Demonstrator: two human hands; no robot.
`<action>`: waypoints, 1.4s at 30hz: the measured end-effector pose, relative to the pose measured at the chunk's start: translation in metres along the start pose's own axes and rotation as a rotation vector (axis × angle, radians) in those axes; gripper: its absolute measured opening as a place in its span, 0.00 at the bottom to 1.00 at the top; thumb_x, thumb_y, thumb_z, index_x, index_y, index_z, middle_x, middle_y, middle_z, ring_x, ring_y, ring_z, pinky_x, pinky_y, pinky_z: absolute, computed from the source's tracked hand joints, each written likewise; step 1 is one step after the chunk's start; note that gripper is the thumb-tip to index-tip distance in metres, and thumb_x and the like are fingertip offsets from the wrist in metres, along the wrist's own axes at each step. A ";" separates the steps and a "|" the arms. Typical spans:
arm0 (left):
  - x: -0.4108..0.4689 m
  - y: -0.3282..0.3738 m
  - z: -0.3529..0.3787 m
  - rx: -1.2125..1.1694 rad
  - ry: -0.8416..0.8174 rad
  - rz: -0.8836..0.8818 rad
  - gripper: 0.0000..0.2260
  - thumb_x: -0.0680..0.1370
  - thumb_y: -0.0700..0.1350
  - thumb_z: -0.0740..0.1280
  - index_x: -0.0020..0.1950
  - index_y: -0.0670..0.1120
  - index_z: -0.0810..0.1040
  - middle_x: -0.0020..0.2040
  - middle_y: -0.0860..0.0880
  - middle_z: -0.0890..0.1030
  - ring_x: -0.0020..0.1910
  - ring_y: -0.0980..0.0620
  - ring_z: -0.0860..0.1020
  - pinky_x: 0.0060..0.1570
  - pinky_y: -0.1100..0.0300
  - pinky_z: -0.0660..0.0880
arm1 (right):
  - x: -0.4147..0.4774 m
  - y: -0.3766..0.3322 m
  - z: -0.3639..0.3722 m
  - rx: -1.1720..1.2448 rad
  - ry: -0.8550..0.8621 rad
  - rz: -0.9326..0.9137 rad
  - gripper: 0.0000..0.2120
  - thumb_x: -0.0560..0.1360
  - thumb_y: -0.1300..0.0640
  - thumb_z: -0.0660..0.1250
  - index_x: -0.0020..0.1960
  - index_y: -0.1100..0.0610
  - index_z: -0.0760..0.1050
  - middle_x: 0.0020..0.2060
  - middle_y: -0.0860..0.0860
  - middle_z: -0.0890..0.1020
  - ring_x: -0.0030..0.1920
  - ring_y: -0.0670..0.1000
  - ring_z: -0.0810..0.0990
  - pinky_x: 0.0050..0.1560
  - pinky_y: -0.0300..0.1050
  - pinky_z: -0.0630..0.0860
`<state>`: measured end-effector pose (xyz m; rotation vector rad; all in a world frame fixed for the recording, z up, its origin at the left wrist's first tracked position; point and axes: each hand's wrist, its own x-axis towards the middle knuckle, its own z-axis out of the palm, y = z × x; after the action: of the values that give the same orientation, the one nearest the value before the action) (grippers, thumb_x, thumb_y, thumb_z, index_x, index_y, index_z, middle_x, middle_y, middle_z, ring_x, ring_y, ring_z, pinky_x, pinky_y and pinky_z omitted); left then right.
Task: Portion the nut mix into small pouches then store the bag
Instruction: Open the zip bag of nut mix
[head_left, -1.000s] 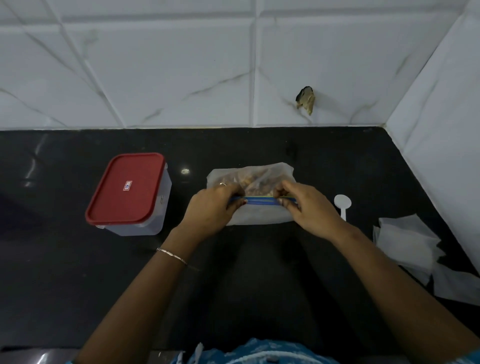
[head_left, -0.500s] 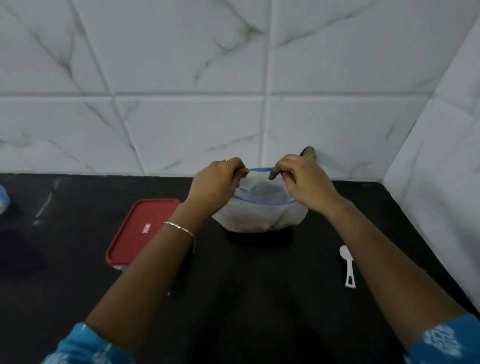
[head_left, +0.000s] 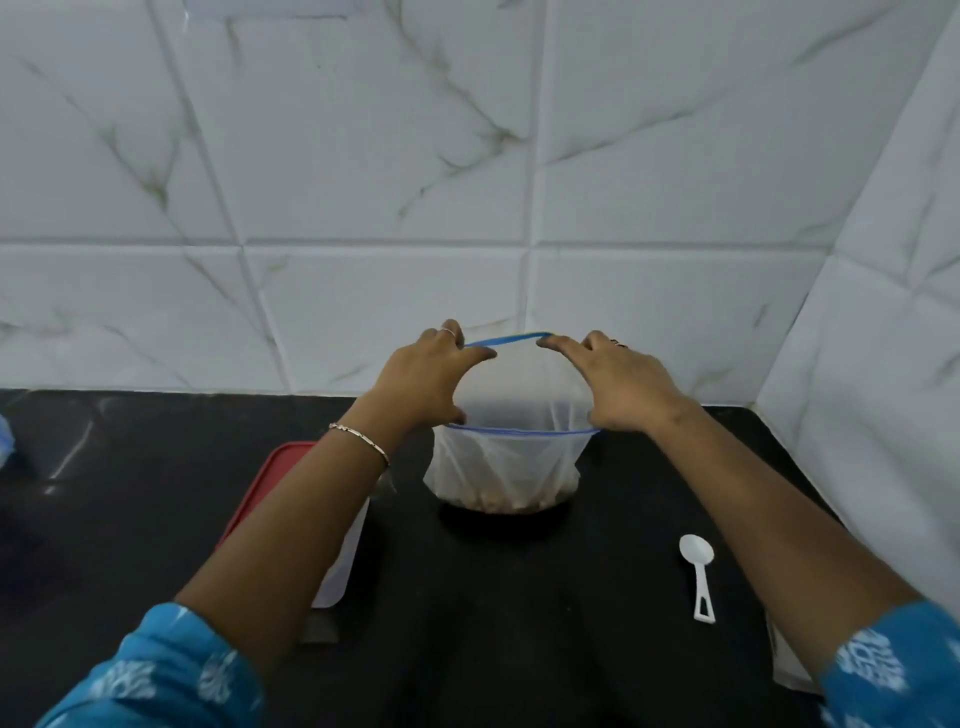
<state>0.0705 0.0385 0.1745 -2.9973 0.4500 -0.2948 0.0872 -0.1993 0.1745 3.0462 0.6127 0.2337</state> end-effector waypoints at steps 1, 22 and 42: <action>0.000 -0.002 -0.002 0.023 -0.025 -0.027 0.40 0.67 0.55 0.75 0.75 0.60 0.59 0.62 0.46 0.66 0.58 0.45 0.70 0.49 0.52 0.74 | -0.001 0.001 0.001 0.001 -0.024 0.029 0.48 0.67 0.61 0.71 0.75 0.36 0.47 0.55 0.52 0.70 0.54 0.57 0.76 0.43 0.44 0.66; -0.049 0.006 0.052 -1.359 0.334 -0.817 0.06 0.75 0.46 0.72 0.42 0.44 0.80 0.34 0.47 0.80 0.31 0.52 0.80 0.46 0.51 0.81 | -0.061 -0.002 0.066 0.600 0.339 0.377 0.05 0.75 0.55 0.70 0.44 0.56 0.79 0.34 0.49 0.79 0.34 0.48 0.77 0.32 0.35 0.66; -0.041 0.016 0.078 -2.035 0.012 -0.971 0.07 0.75 0.42 0.57 0.44 0.42 0.74 0.38 0.46 0.76 0.35 0.50 0.76 0.30 0.62 0.73 | -0.058 -0.041 0.067 2.063 0.014 0.915 0.09 0.80 0.61 0.57 0.56 0.58 0.75 0.49 0.56 0.78 0.43 0.51 0.78 0.31 0.43 0.77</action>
<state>0.0438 0.0403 0.0887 -4.5710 -2.1173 0.4900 0.0285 -0.1841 0.0980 4.5874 -1.9425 -1.1018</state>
